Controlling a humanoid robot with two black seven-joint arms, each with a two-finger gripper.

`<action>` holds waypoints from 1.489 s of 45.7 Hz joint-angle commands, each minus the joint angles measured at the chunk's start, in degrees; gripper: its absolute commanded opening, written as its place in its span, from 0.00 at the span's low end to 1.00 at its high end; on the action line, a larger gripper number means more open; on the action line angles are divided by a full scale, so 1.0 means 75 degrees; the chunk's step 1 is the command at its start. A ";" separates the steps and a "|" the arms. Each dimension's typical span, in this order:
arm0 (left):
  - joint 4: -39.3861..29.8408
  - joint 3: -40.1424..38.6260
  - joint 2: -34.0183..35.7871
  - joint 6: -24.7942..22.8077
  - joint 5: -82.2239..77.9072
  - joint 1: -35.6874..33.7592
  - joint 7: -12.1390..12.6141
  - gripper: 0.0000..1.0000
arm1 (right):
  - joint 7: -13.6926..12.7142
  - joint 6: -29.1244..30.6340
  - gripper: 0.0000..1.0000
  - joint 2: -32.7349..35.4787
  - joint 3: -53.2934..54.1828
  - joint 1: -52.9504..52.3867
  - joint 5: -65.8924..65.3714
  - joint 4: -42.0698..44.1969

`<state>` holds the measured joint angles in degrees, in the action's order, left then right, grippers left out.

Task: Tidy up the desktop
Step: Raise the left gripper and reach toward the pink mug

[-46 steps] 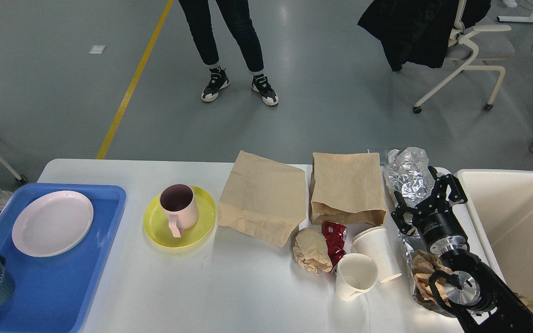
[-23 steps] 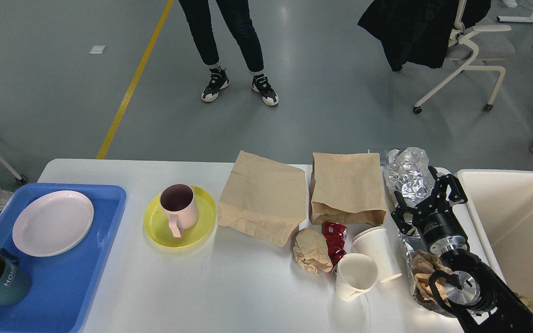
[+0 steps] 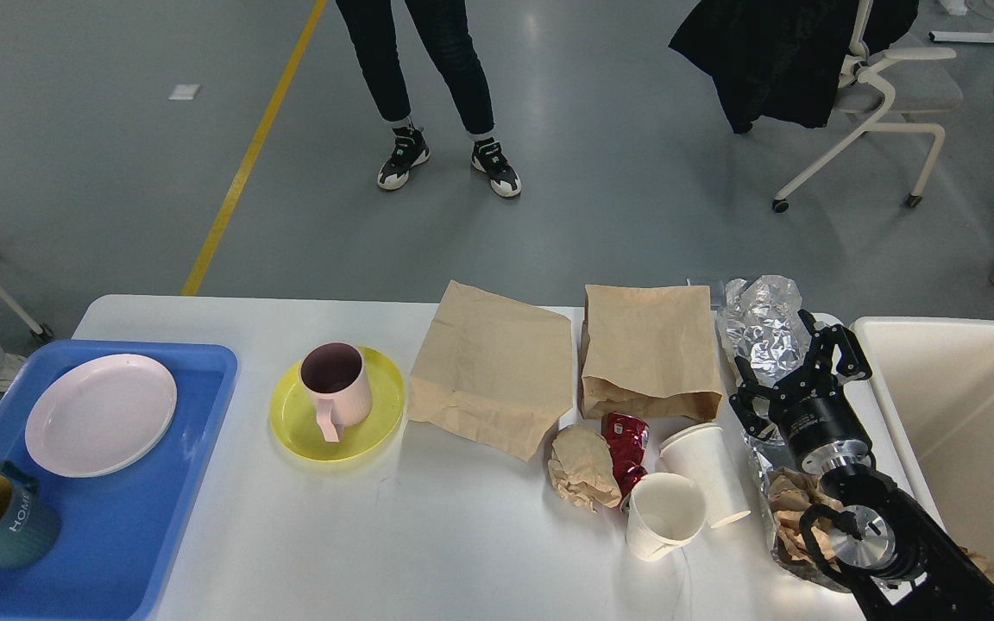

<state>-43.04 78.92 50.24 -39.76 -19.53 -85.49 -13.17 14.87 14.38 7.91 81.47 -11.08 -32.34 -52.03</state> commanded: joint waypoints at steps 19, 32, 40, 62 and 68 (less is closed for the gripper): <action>-0.5908 0.1958 -0.4752 -0.0242 0.2942 -0.7362 0.0103 0.93 | -0.0002 -0.0008 1.00 0.0000 0.0000 0.0001 0.0000 0.0000; -0.6976 0.1911 -0.5609 -0.0242 0.4209 -0.8465 0.0103 0.93 | -0.0002 -0.0008 1.00 0.0000 0.0000 0.0001 0.0000 0.0000; -0.6976 0.1876 -0.5609 -0.0266 0.4209 -0.8394 0.0080 0.93 | -0.0002 -0.0008 1.00 0.0000 0.0000 0.0001 0.0000 0.0000; -0.4599 0.1584 -0.5117 0.0694 0.4221 -0.5408 -0.0002 0.94 | 0.0009 -0.0008 1.00 0.0000 0.0000 0.0001 0.0000 0.0000; -0.3228 0.1092 -0.4999 0.1152 0.4233 -0.3850 0.0080 0.94 | 0.0009 0.0004 1.00 0.0000 0.0000 0.0001 0.0000 0.0000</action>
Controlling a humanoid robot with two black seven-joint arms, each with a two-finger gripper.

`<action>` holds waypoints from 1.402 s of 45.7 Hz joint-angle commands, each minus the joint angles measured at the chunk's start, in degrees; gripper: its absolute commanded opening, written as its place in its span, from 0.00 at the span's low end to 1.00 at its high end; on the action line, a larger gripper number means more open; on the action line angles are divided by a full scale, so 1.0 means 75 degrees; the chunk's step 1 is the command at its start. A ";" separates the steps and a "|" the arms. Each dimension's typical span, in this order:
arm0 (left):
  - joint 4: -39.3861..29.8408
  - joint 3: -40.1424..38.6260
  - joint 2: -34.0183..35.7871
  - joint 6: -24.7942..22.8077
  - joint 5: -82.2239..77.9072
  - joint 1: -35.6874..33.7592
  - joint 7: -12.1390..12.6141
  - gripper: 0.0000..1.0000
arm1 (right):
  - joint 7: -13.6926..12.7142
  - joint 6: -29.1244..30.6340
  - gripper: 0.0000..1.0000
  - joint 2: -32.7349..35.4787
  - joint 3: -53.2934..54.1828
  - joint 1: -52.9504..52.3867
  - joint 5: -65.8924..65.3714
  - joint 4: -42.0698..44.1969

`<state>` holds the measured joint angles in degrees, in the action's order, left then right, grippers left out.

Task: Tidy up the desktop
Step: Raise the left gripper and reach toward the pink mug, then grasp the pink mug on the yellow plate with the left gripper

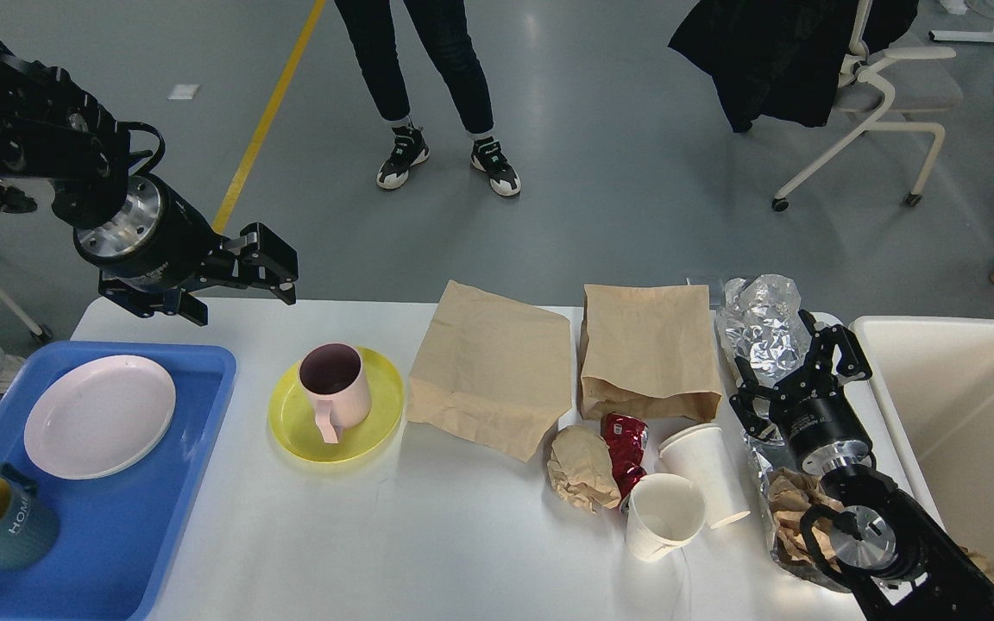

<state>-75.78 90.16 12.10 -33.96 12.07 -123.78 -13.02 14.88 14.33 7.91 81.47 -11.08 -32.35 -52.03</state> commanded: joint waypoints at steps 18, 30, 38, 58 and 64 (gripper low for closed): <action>0.3225 -0.1966 -0.0090 0.2008 -0.0121 0.4280 0.0165 0.94 | -0.0003 -0.0001 1.00 0.0000 0.0000 0.0000 0.0000 0.0000; 0.3330 -0.1873 -0.0219 0.2513 -0.0156 0.4831 0.0247 0.94 | 0.0009 0.0011 1.00 0.0000 0.0000 0.0000 0.0000 0.0000; 0.3740 -0.1861 -0.0277 0.2525 -0.0156 0.5277 0.0259 0.94 | -0.0003 -0.0001 1.00 0.0000 0.0000 0.0000 0.0000 -0.0012; 0.4783 -0.1990 -0.0582 0.3368 -0.0203 0.6542 0.0247 0.94 | -0.0003 0.0011 1.00 0.0000 0.0000 0.0000 0.0000 -0.0012; 0.5018 -0.2013 -0.0664 0.3380 -0.0215 0.6648 0.0247 0.94 | -0.0003 -0.0001 1.00 0.0000 0.0000 0.0000 0.0000 -0.0012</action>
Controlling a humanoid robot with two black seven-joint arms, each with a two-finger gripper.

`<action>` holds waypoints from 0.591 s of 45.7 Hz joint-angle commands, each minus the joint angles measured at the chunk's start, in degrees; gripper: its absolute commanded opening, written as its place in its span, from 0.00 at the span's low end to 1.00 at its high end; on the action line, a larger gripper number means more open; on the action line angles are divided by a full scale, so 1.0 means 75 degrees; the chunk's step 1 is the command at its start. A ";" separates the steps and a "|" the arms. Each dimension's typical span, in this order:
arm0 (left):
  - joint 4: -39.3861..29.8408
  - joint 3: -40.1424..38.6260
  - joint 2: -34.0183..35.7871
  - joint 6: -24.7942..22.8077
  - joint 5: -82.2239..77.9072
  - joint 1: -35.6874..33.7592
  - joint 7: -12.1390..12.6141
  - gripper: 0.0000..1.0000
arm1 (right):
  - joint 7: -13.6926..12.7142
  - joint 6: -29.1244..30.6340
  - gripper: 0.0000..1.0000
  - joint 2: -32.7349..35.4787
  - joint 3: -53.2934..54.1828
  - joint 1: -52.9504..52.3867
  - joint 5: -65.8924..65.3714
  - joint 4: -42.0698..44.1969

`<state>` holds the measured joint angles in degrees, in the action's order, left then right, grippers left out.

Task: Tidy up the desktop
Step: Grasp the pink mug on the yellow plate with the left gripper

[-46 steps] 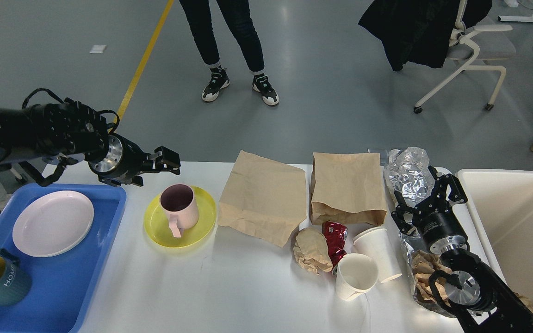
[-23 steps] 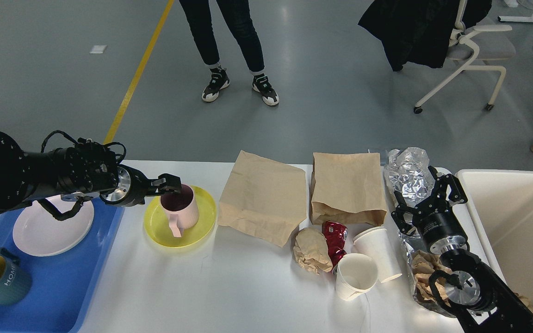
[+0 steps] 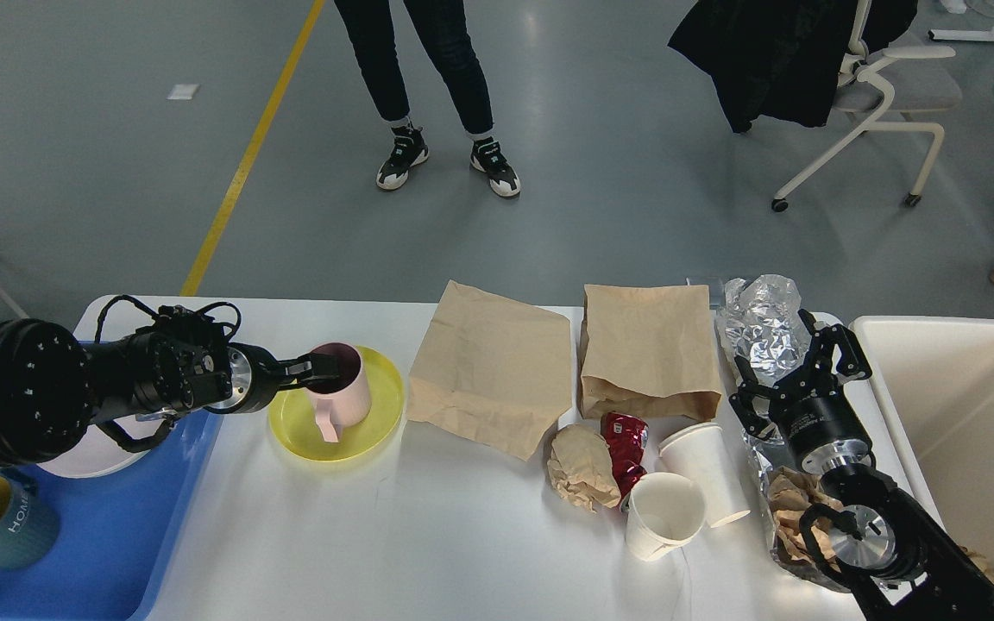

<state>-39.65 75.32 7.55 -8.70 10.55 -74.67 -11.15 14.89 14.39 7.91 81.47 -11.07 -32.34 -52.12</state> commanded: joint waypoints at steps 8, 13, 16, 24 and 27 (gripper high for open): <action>0.0341 -0.0175 -0.0069 0.0163 -0.0012 0.0218 -0.0001 0.94 | -0.0005 -0.0009 1.00 0.0000 0.0000 0.0000 0.0000 0.0000; 0.0376 -0.0175 -0.0069 0.0293 -0.0024 0.0324 0.0011 0.93 | -0.0005 0.0003 1.00 0.0000 0.0000 0.0000 0.0000 0.0000; 0.0364 -0.0175 -0.0069 0.0316 -0.0024 0.0324 -0.0001 0.88 | -0.0005 -0.0009 1.00 0.0000 0.0000 0.0000 0.0000 0.0000; 0.0364 -0.0163 -0.0057 0.0445 -0.0024 0.0359 0.0057 0.75 | -0.0005 0.0003 1.00 0.0000 0.0000 0.0000 0.0000 0.0000; 0.0364 -0.0163 -0.0057 0.0468 -0.0024 0.0370 0.0092 0.65 | 0.0007 0.0003 1.00 0.0000 0.0000 0.0000 0.0000 0.0000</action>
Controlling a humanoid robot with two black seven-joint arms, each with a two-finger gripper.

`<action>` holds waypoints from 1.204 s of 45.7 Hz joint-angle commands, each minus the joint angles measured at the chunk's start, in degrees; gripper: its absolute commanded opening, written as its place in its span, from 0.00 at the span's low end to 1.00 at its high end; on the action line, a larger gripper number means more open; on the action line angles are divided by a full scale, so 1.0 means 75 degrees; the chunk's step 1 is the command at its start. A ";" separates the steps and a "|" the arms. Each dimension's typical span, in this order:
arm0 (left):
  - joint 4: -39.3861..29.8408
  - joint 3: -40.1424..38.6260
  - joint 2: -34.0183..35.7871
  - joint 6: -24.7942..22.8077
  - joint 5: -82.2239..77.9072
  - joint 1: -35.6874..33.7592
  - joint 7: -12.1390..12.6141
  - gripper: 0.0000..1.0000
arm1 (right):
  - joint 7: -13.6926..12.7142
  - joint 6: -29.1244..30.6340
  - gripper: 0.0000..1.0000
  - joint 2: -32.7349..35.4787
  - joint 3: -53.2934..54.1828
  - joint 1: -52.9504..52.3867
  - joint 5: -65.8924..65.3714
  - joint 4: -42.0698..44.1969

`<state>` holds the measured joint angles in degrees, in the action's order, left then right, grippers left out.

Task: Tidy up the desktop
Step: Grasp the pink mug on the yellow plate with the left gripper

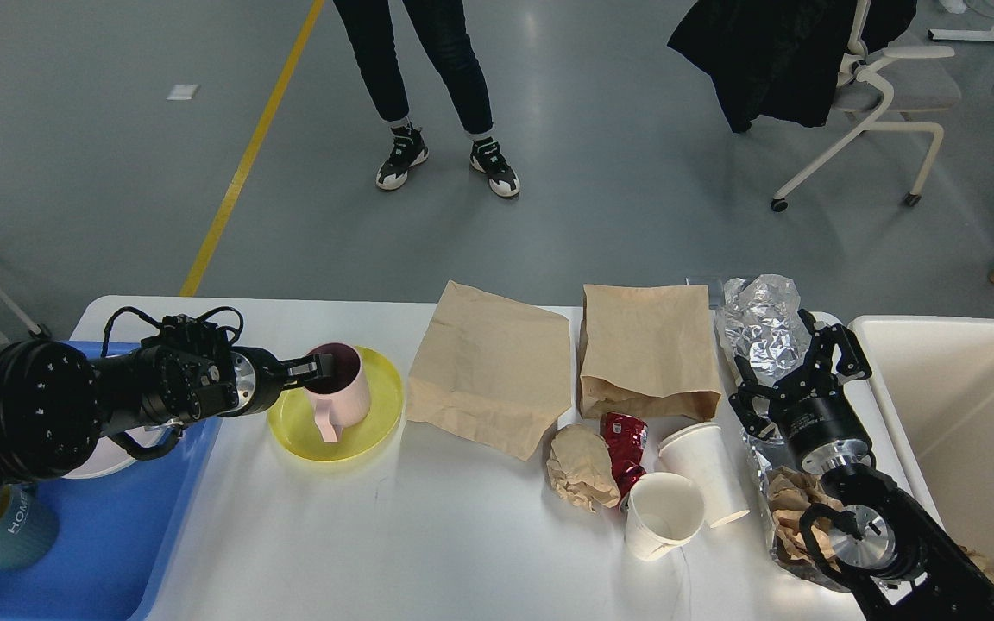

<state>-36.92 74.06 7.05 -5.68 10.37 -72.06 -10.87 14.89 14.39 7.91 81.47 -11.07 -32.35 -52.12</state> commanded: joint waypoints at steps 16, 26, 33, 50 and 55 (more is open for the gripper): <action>0.0001 -0.0100 -0.0002 -0.0074 0.0001 0.0151 0.0863 0.30 | -0.0005 -0.0009 1.00 0.0000 0.0000 0.0000 0.0000 0.0000; 0.0001 -0.0101 0.0091 -0.0659 0.0001 0.0116 0.0886 0.00 | -0.0005 -0.0009 1.00 0.0000 0.0000 0.0000 0.0000 0.0000; 0.0013 -0.0112 0.0126 -0.0848 0.0012 0.0046 0.0886 0.00 | 0.0007 -0.0009 1.00 0.0000 0.0000 0.0000 0.0000 0.0000; -0.0011 -0.0265 0.0325 -0.1468 0.0106 -0.0434 0.1332 0.00 | -0.0005 0.0003 1.00 0.0000 0.0000 0.0000 0.0000 0.0000; -0.0023 -0.0311 0.0420 -0.1703 0.0118 -0.0458 0.1343 0.00 | 0.0007 -0.0009 1.00 0.0000 0.0000 0.0000 0.0000 0.0000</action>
<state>-37.04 72.07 9.53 -16.66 11.13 -75.24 -0.96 14.90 14.36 7.91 81.47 -11.07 -32.35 -52.12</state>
